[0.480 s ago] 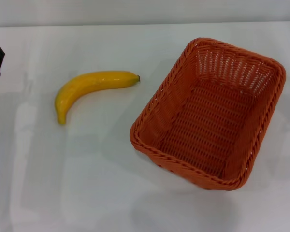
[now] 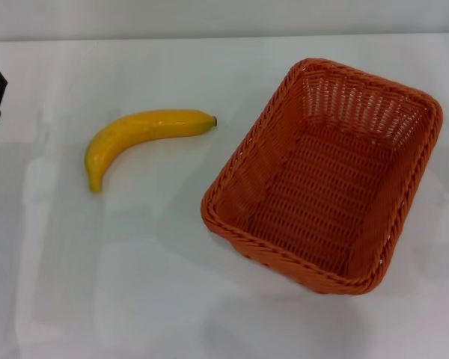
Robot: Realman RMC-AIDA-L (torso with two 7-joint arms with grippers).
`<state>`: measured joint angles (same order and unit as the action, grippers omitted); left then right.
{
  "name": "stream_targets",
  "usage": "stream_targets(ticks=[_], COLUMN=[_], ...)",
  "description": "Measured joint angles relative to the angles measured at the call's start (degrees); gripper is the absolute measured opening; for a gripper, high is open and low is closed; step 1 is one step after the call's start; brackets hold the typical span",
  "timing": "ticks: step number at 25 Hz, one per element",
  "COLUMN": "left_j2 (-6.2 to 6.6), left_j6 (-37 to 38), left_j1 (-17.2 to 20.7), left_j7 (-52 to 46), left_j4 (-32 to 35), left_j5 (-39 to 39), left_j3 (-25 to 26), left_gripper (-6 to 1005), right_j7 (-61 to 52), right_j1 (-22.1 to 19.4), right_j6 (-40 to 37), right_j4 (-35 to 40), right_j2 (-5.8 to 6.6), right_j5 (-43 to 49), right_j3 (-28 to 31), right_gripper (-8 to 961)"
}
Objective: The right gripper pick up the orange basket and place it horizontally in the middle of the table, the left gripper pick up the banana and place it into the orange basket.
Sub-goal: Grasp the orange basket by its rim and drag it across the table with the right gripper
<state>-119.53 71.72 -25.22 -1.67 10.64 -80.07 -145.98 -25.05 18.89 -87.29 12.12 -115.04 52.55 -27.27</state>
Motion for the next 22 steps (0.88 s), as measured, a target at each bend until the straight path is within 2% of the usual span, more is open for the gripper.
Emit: stream_targets(ticks=[22], left_j2=[0.05], left_j6=[0.0], left_j1=[-0.5], left_j7=[0.0], left_j4=[0.0], left_j5=[0.0], left_j3=[0.0], left_gripper=[832], right_j7=[0.0], right_j1=[0.5], right_j6=[0.2], right_j4=[-0.1], right_j2=[-0.09], right_j5=[0.0], right_j3=[-0.2], right_gripper=[842])
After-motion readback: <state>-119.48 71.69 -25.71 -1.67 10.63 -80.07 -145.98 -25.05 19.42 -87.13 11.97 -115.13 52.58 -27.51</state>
